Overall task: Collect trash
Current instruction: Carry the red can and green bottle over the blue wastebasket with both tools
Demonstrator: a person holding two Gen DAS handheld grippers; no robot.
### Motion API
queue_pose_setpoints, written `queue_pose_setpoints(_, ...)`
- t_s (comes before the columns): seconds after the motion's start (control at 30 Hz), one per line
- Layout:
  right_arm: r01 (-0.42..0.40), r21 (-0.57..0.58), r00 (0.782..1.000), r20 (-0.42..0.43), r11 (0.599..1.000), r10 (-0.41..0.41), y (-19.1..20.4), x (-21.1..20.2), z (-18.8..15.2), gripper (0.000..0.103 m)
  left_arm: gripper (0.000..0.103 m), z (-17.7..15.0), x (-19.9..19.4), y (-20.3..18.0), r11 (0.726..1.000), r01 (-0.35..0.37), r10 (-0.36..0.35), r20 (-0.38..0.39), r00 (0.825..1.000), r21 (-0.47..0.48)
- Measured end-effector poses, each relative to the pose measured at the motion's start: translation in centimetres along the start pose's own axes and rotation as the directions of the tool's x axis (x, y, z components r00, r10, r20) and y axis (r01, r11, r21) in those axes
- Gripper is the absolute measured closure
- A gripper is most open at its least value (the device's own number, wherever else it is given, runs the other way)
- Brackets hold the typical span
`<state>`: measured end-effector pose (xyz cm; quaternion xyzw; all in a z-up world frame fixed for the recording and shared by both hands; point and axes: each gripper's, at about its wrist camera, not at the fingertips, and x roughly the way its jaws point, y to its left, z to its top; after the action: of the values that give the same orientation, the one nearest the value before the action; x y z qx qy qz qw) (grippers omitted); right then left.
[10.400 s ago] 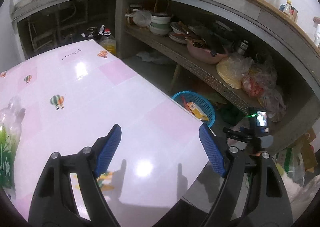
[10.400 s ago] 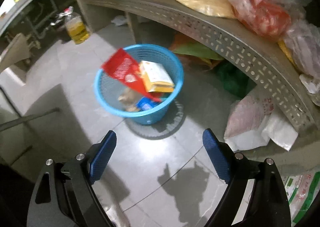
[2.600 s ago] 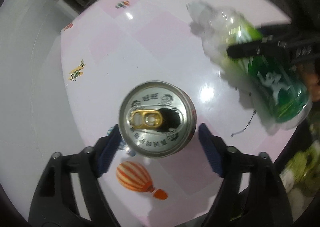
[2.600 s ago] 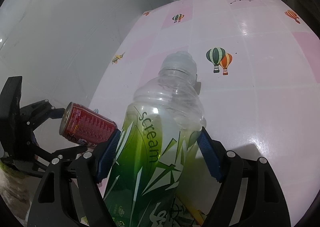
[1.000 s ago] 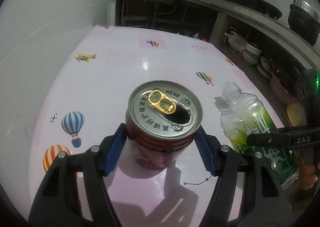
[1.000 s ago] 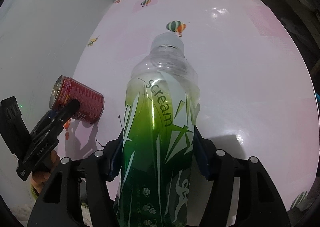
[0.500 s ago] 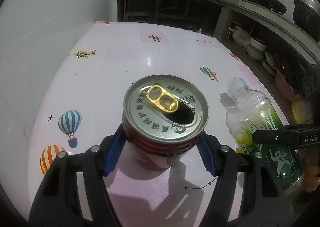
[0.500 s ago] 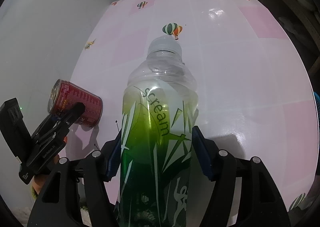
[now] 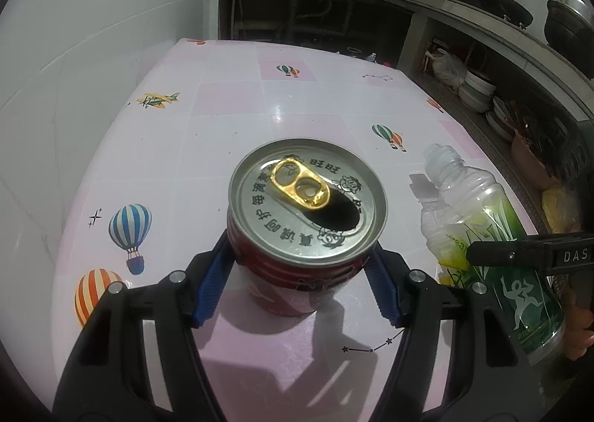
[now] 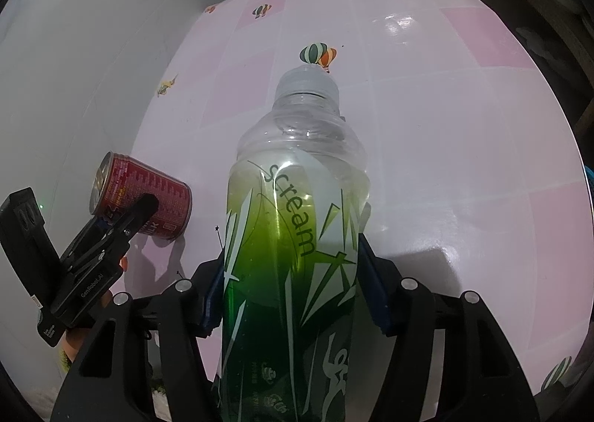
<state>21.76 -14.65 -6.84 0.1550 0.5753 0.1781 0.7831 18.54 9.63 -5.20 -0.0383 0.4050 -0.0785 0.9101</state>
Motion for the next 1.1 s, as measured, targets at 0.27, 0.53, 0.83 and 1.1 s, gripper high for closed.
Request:
queue_pose_setpoints(0.27, -0.013, 0.002, 1.000, 0.012, 1.000, 0.013, -0.4, -0.9, -0.3, 0.043, 0.039, 0.0, -0.1, 0.2, 1.000, 0.000, 0.000, -0.004, 1.000, -0.010)
queue_pose_setpoints(0.53, -0.057, 0.019, 0.998, 0.040, 0.998, 0.056, -0.8, -2.6, -0.7, 0.043, 0.040, 0.3, -1.6, 0.2, 1.000, 0.007, -0.007, 0.018, 1.000, -0.014)
queue_pose_setpoints(0.83, -0.119, 0.082, 0.978, 0.181, 0.989, 0.103, -3.9, -8.5, -4.0, 0.043, 0.040, 2.4, -4.2, -4.9, 0.992, 0.079, -0.085, 0.060, 0.995, 0.100)
queue_pose_setpoints(1.1, -0.011, 0.285, 0.924, 0.370, 0.958, -0.099, -13.5, -18.2, -10.1, 0.043, 0.039, 5.6, -3.6, -16.0, 0.919, 0.329, -0.333, -0.018, 0.943, 0.219)
